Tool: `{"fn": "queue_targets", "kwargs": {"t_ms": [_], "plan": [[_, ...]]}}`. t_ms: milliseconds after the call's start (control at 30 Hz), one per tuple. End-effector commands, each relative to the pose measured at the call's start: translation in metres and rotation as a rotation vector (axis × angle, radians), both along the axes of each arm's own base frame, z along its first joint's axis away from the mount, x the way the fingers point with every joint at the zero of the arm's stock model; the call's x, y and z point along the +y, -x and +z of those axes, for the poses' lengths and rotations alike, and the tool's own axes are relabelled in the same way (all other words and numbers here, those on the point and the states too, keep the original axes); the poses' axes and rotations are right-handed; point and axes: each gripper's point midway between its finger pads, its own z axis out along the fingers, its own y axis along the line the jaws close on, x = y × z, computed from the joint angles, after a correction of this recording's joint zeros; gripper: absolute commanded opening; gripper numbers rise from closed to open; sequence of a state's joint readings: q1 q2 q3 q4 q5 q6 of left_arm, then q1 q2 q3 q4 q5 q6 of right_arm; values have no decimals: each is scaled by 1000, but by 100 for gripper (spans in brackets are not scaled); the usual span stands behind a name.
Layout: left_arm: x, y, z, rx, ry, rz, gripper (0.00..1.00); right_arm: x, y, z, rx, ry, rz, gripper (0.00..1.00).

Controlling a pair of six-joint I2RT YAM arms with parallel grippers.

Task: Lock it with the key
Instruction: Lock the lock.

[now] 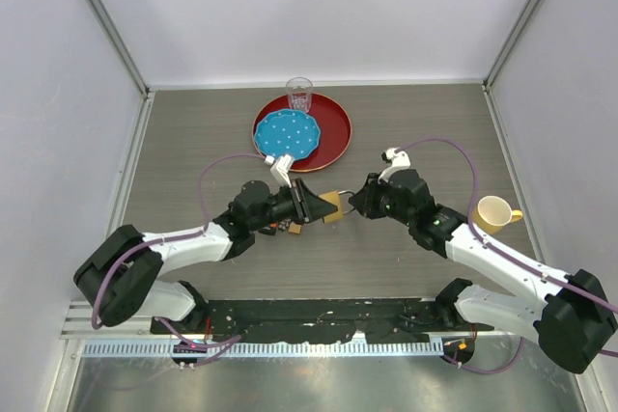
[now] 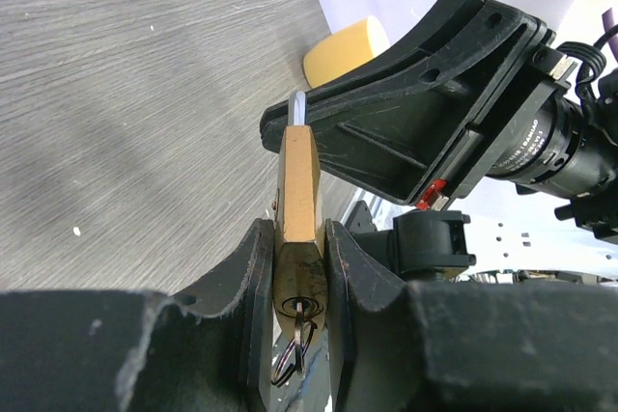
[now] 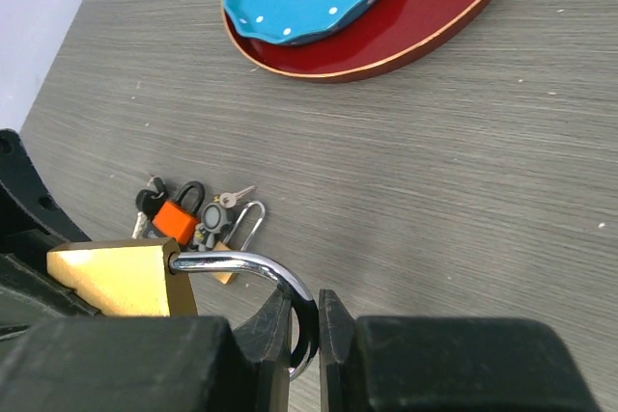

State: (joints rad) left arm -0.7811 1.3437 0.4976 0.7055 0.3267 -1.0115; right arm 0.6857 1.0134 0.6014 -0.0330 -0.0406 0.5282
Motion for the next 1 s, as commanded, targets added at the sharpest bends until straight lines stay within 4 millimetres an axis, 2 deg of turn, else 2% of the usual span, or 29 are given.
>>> {"fn": "queue_targets", "kwargs": {"t_ms": [0, 67, 267, 633, 767, 833, 867, 933, 967], "plan": [[-52, 13, 61, -135, 153, -110, 0, 93, 133, 233, -382, -656, 784, 2], [-60, 15, 70, -151, 181, -126, 0, 93, 138, 238, -395, -670, 804, 2], [-69, 11, 73, -158, 206, -122, 0, 87, 154, 257, -426, -736, 867, 2], [-85, 8, 41, -126, 111, -99, 0, 71, 177, 295, -508, -842, 937, 2], [-81, 9, 39, -133, 113, -91, 0, 74, 165, 286, -489, -778, 874, 2], [-75, 10, 29, -126, 75, -83, 0, 73, 156, 286, -518, -734, 812, 2], [-71, 11, 31, -128, 70, -77, 0, 75, 147, 276, -475, -695, 764, 2], [-62, 11, 26, -124, 54, -67, 0, 70, 133, 275, -508, -658, 671, 2], [-58, 13, 30, -129, 58, -66, 0, 70, 127, 266, -484, -621, 639, 1]]}}
